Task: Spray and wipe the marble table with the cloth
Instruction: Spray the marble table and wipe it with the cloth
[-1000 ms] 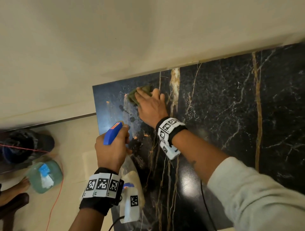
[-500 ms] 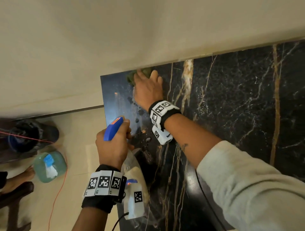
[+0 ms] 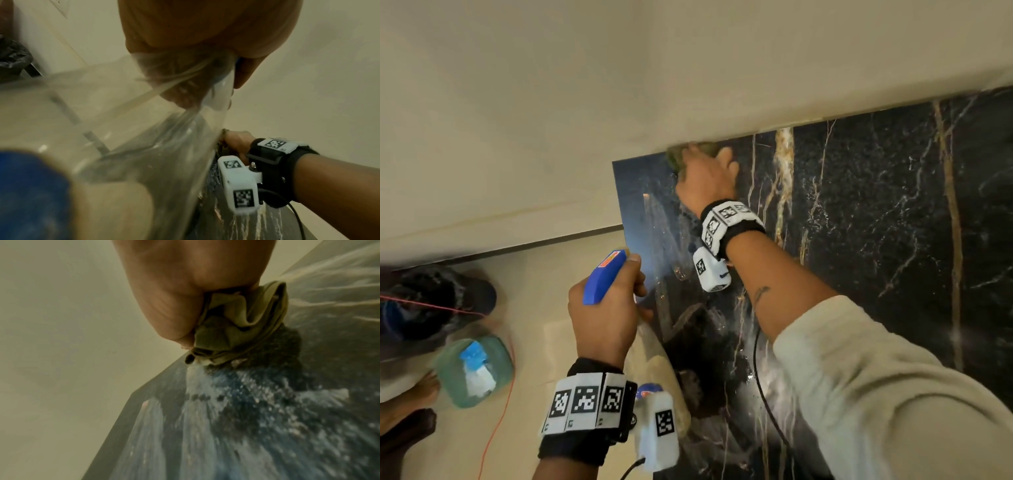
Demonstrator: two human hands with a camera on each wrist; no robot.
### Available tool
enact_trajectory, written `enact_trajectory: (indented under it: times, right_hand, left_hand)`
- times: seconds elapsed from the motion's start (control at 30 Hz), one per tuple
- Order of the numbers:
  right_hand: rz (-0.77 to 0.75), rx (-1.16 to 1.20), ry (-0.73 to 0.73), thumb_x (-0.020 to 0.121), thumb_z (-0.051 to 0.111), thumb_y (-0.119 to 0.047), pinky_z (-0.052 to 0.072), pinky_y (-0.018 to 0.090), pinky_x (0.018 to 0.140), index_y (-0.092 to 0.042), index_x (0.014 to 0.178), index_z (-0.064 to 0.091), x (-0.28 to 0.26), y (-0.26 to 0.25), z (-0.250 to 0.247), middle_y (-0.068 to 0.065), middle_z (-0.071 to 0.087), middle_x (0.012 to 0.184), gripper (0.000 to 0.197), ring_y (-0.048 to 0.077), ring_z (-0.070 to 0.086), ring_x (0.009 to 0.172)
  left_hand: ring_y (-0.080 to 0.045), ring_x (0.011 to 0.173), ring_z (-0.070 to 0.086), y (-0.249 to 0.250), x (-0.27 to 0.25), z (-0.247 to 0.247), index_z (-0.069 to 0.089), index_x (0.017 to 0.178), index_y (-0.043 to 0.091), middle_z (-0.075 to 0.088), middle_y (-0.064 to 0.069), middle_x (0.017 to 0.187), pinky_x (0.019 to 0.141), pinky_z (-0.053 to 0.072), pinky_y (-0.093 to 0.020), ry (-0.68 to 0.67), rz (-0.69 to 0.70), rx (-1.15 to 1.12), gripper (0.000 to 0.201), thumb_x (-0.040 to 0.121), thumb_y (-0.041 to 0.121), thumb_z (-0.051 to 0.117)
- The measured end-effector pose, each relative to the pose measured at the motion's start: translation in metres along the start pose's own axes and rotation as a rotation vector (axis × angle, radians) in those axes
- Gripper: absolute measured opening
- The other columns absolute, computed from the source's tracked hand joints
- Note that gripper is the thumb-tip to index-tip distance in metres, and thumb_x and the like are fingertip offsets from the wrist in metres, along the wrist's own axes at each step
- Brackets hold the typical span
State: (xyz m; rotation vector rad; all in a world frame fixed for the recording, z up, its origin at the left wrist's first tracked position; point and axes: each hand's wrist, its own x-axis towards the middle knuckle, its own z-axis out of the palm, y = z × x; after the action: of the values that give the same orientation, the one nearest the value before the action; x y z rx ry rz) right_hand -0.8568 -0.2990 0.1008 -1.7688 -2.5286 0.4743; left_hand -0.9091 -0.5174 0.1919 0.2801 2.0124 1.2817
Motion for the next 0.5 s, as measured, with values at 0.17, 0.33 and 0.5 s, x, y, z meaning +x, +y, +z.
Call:
enact_trajectory:
  times: [0.17, 0.33, 0.5]
  right_hand:
    - [-0.201, -0.045, -0.097, 0.095, 0.051, -0.029, 0.034, 0.041, 0.085, -0.029, 0.142, 0.051, -0.001, 0.004, 0.002, -0.012, 0.039, 0.158, 0.047, 0.032, 0.041, 0.112]
    - [0.199, 0.019, 0.058, 0.095, 0.055, -0.025, 0.036, 0.044, 0.089, -0.027, 0.140, 0.053, -0.006, -0.002, 0.008, -0.013, 0.037, 0.159, 0.046, 0.033, 0.040, 0.118]
    - [0.022, -0.022, -0.014, 0.094, 0.057, -0.032, 0.032, 0.041, 0.086, -0.023, 0.132, 0.057, -0.025, -0.051, 0.017, -0.003, 0.045, 0.154, 0.038, 0.033, 0.040, 0.117]
  left_hand:
    - [-0.025, 0.057, 0.057, -0.002, 0.008, -0.019, 0.069, 0.066, 0.006, 0.059, -0.002, 0.056, 0.050, 0.053, -0.036, -0.040, 0.015, 0.017, 0.034, 0.097, 0.021, 0.069]
    - [-0.031, 0.056, 0.059, -0.008, 0.018, -0.039, 0.069, 0.069, 0.003, 0.061, -0.008, 0.061, 0.048, 0.053, -0.034, -0.063, 0.003, 0.040, 0.036, 0.097, 0.024, 0.070]
    - [-0.032, 0.058, 0.060, -0.012, 0.028, -0.050, 0.069, 0.071, 0.003, 0.062, -0.012, 0.065, 0.045, 0.051, -0.027, -0.079, -0.006, 0.056, 0.035, 0.098, 0.025, 0.069]
